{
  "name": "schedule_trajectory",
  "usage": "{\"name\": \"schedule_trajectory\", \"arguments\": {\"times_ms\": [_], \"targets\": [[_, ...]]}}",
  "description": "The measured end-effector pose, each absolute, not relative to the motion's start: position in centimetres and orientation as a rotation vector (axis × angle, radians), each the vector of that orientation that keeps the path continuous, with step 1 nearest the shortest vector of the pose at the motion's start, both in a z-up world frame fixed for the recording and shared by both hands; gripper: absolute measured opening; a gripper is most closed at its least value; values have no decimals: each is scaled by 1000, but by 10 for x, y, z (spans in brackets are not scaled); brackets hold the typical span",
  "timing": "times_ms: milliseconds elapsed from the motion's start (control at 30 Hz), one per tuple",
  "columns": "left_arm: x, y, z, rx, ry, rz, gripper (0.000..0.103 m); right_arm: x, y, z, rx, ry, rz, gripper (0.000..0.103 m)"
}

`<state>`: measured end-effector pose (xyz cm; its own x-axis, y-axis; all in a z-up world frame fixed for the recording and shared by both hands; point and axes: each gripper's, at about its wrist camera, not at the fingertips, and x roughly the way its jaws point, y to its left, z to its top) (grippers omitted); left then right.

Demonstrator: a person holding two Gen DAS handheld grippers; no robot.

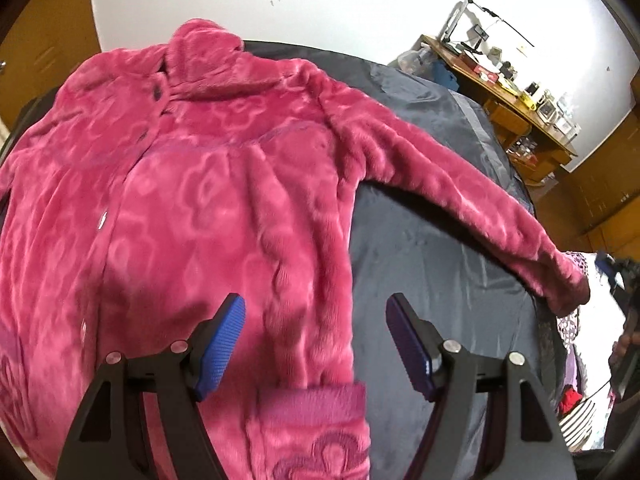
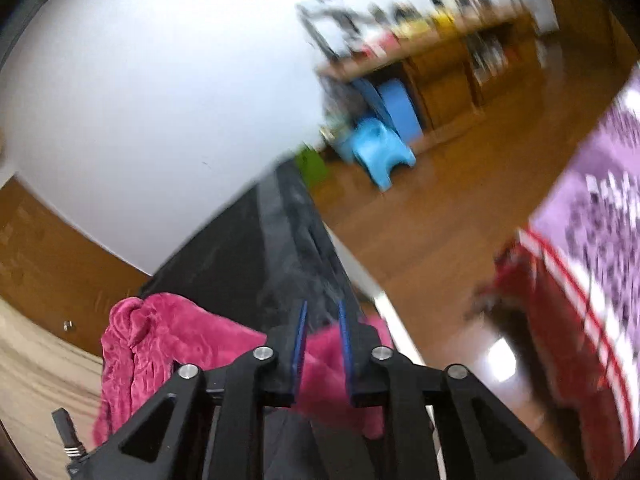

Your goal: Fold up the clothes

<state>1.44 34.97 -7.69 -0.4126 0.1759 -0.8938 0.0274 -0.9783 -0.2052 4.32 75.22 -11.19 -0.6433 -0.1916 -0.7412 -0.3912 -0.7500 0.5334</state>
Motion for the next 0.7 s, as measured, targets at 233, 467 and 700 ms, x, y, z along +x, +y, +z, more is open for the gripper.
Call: {"name": "schedule_trajectory", "arguments": {"times_ms": [233, 467, 700], "targets": [[-41, 359, -76, -1612, -249, 2513, 77, 36, 754, -137, -1373, 1158, 2415, 22], [-108, 362, -83, -1552, -141, 2505, 77, -5, 702, -127, -1494, 930, 2582, 23], [-160, 358, -112, -1614, -65, 2483, 77, 4, 628, -166, -1865, 619, 2556, 23]]}}
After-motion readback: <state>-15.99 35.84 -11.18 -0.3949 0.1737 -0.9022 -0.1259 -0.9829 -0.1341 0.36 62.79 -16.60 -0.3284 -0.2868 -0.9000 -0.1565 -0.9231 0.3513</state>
